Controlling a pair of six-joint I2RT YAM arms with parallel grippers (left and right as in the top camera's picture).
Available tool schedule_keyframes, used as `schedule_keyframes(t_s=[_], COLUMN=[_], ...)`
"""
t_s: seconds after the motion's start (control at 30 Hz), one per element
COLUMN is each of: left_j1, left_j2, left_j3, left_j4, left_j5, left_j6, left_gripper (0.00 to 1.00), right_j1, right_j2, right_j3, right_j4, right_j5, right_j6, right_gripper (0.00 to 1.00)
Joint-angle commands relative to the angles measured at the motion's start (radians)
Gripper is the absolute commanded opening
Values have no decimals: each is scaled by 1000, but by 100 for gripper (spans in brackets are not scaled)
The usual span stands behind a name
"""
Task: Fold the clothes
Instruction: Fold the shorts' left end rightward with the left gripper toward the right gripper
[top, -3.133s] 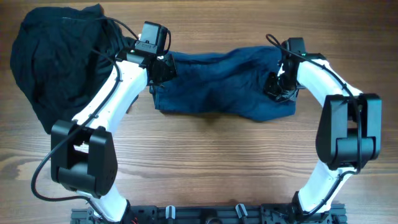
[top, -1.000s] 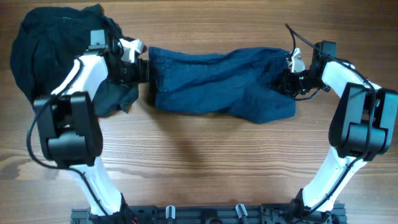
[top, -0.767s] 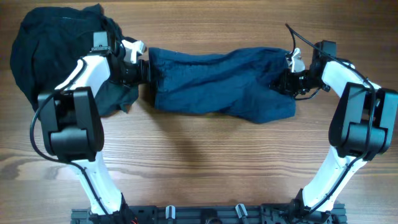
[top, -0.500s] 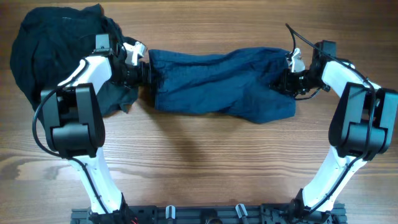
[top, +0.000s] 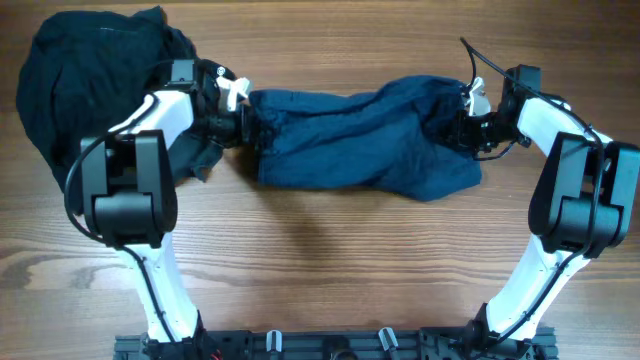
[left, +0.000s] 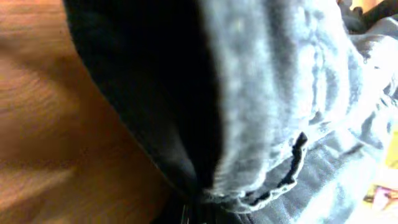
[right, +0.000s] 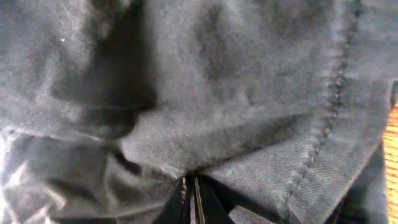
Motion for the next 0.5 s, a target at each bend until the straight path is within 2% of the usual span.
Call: schedule_keyframes(t_s=[0.0,0.1,0.27,0.47], left_j1=[69,77,7,-174], left_j2=[-43,-107,-207,-310], left_j3=[-5,-5,-4,-4], left_j4=[-44,-58,-55,21], left_j5=[27,27,26,-107], left_j6=[-13,-14,-17,-171], left_gripper=[4,4,4,4], right_j1=[3,3,3,7], right_j2=[48,48,48,48], right_j3=[-5,-5,-5,-5], right_j4=[-4,-3,-5,-5], right_j5=[53,53,53,53], right_j6=[7,8,8,16], right_gripper=[4,5,4,4])
